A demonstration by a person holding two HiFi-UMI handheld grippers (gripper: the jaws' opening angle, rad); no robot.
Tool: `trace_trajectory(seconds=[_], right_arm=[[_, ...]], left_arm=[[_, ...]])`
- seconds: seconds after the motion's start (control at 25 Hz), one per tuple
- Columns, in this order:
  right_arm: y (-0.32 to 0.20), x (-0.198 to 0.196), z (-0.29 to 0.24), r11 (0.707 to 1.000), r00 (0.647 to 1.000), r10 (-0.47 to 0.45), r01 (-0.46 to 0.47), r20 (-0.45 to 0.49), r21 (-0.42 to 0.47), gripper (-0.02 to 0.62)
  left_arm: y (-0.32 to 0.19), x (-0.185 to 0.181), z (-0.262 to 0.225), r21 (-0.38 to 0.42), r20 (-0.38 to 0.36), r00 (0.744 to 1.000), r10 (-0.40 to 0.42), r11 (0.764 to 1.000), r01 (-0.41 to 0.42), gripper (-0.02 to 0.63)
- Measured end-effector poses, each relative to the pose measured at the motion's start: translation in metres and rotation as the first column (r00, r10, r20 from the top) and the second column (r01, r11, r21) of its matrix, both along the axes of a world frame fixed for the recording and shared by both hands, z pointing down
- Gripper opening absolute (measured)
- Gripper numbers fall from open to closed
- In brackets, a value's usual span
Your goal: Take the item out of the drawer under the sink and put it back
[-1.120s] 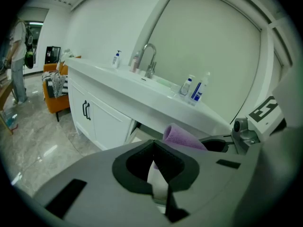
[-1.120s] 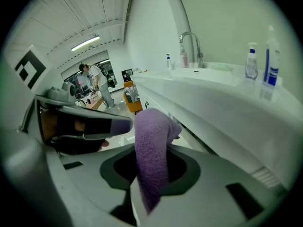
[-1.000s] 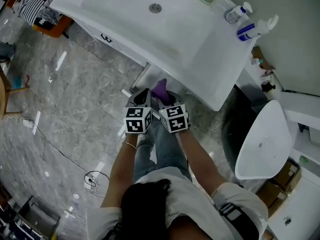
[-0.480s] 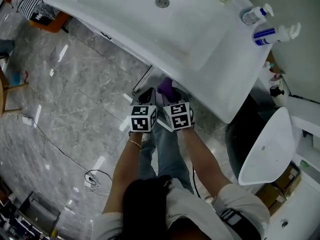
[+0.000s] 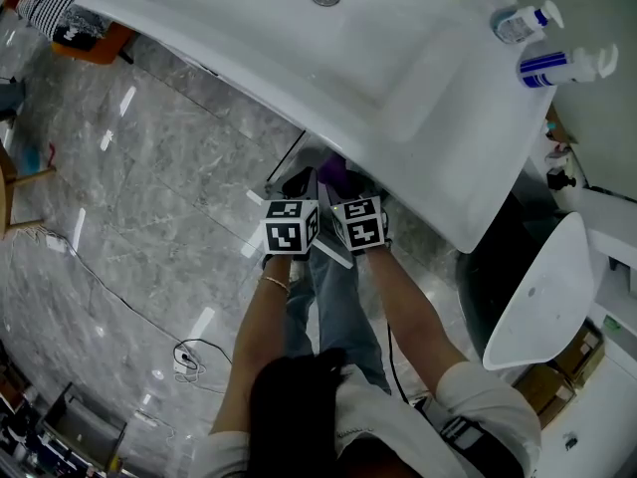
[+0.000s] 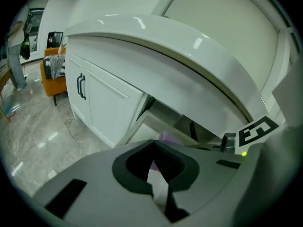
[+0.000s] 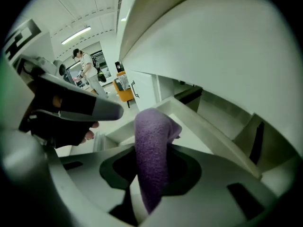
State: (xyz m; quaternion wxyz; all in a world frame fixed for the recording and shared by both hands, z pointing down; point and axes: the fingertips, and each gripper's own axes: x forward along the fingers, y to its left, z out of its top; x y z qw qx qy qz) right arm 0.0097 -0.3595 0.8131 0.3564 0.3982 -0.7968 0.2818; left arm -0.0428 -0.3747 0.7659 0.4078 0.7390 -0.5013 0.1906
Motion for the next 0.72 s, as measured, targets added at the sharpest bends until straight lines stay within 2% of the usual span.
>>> trace_trajectory(seconds=[0.4,0.56,0.72], right_arm=[[-0.006,0.004,0.03,0.997,1.0,0.012,-0.014,-0.023,-0.075,0.125],[-0.005,0.005,0.026,0.996,1.0,0.023,-0.022,0.001,-0.089,0.155],[-0.002,0.002,0.02,0.997,1.0,0.021,-0.02,0.016,-0.077,0.241]], left_arm=[[-0.005,0.003,0.003,0.006,-0.006,1.0,-0.008,1.0,0.008,0.005],[-0.004,0.004,0.005,0.0,-0.009,1.0,-0.019,1.0,0.019,0.005],[-0.002,0.003,0.005,-0.006,0.004,1.0,-0.017,1.0,0.017,0.005]])
